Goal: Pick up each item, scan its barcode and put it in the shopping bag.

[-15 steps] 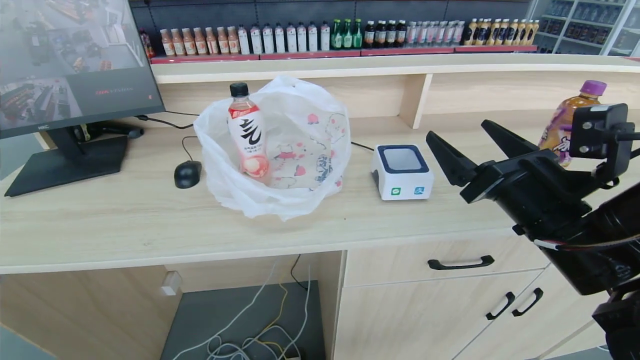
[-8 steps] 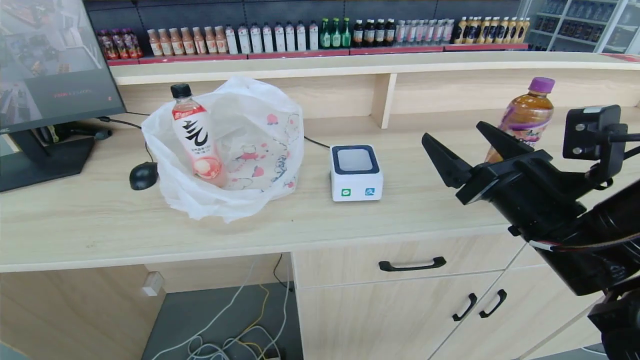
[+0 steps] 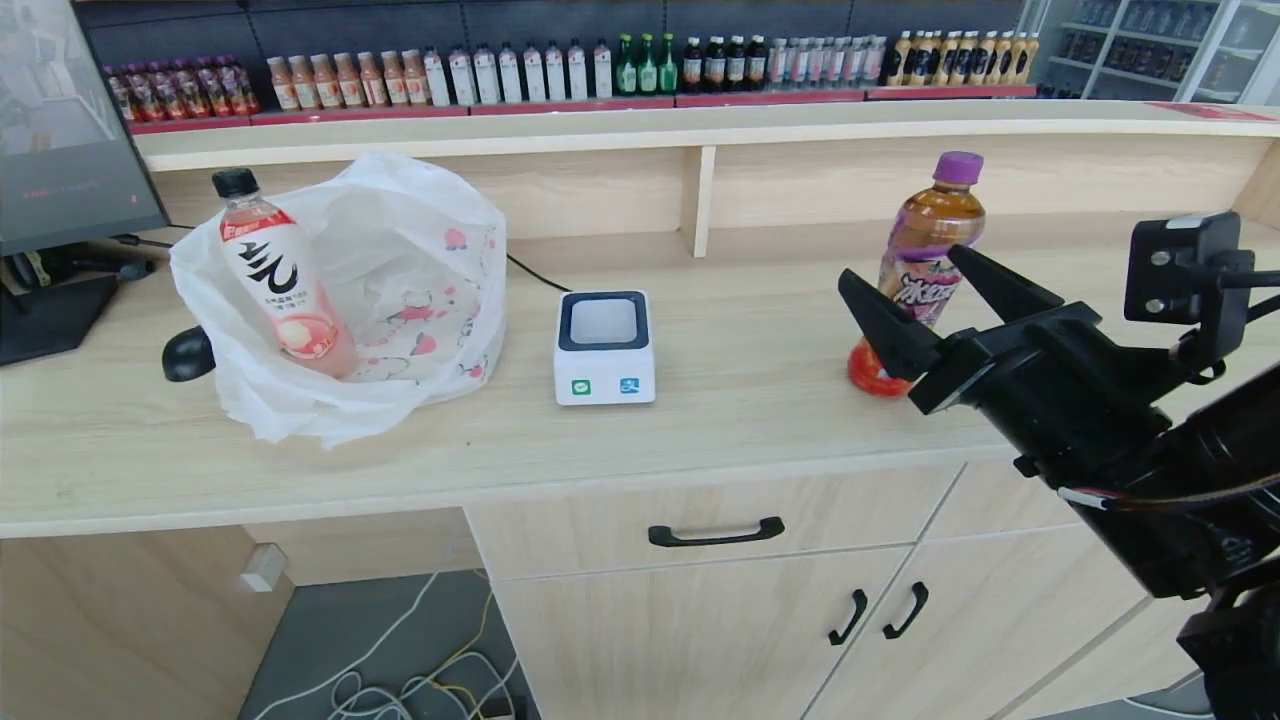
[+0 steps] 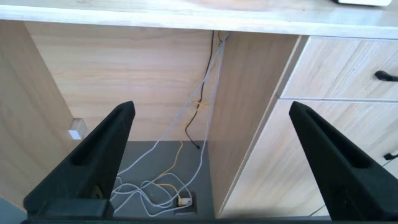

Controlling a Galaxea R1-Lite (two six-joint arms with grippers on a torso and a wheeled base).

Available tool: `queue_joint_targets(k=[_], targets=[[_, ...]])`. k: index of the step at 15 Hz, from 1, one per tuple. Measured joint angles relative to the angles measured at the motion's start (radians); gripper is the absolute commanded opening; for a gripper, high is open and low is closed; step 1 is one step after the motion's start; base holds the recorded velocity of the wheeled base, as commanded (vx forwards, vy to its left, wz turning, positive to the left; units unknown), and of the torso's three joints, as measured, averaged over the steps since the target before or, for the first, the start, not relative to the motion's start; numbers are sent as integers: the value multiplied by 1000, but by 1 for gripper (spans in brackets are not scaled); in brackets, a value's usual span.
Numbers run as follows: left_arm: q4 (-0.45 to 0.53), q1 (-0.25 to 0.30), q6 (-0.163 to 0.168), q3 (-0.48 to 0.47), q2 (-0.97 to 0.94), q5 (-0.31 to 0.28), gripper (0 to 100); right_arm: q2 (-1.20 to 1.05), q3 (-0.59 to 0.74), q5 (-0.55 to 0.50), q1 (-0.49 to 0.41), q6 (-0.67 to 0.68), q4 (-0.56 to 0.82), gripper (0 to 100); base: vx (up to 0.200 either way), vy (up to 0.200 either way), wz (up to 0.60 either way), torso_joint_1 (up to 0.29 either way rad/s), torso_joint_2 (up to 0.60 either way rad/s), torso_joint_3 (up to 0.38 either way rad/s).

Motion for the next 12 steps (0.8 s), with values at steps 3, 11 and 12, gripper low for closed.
queue_joint_targets(k=[3,11,12], targets=[[0,0,0,0,0,0,100,-6,11,0,4,-2,1,100,0,-133,0,2,2,2],[-1,0,7,0,0,0,100,-18,50,-37,1,-30,0,100,0,0,0,0,0,0],[-1,0,7,0,0,0,100,-20,59,-59,0,-30,0,100,0,0,0,0,0,0]])
